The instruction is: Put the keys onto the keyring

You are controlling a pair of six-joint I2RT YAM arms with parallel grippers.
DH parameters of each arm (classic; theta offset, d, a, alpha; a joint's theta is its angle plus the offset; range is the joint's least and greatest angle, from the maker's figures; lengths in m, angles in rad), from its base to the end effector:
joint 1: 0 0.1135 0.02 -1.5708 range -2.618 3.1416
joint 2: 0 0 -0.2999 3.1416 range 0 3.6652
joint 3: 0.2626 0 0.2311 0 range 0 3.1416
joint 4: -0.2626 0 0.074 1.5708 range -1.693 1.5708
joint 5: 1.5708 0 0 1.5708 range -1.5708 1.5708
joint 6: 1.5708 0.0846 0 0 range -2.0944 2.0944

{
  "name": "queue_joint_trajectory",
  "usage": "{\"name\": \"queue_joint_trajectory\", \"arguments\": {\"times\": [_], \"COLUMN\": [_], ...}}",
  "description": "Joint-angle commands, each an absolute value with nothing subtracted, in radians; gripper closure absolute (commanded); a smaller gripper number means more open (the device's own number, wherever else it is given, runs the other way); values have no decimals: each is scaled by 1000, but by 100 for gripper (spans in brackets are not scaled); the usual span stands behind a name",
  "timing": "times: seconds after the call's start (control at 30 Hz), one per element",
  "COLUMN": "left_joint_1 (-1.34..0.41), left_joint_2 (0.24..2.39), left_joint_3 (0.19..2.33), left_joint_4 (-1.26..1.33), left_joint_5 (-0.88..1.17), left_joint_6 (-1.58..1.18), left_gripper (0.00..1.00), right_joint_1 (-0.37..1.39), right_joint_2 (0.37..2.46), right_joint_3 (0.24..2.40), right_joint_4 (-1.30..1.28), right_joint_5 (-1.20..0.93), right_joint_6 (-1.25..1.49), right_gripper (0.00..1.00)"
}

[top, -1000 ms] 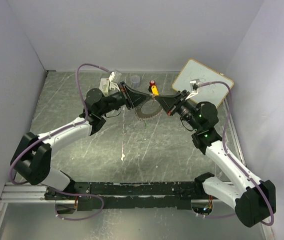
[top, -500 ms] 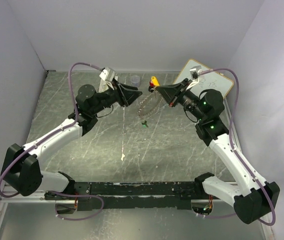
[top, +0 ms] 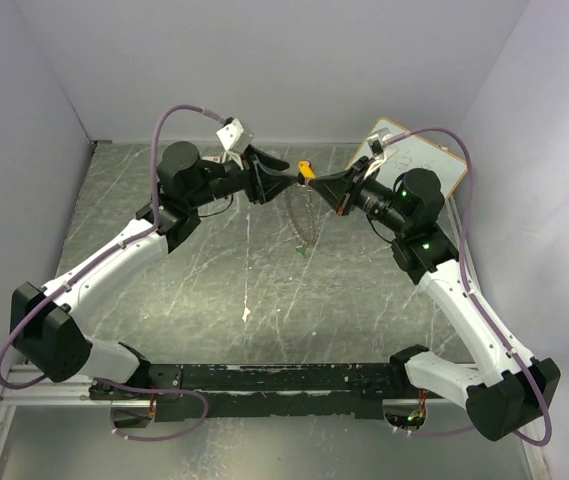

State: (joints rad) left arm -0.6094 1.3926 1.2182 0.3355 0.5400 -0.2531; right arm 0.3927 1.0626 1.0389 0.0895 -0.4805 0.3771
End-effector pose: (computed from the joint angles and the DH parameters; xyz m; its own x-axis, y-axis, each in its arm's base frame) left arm 0.2553 -0.2313 0.4525 -0.0998 -0.1923 -0.9763 0.9111 0.3767 -0.1673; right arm 0.2135 0.1308 0.4400 -0.2254 0.2601 -0.9389 -0.7340 0.5883 0.3392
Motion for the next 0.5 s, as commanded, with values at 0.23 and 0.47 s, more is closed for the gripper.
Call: {"name": "queue_joint_trajectory", "arguments": {"times": [0.23,0.47], "left_joint_1": [-683,-688], "left_joint_2": [1461,1463], "left_joint_3": [1356,1350], "left_joint_4": [62,51], "left_joint_5": [605,578], "left_joint_6": [-63,-45], "left_gripper": [44,57], "right_joint_1": [390,391], "right_joint_2": [1066,1067], "right_joint_3": [1080,1083], "right_joint_4": [98,111], "right_joint_5": [-505,-517], "right_joint_6": [363,371], "right_gripper": [100,100]}}
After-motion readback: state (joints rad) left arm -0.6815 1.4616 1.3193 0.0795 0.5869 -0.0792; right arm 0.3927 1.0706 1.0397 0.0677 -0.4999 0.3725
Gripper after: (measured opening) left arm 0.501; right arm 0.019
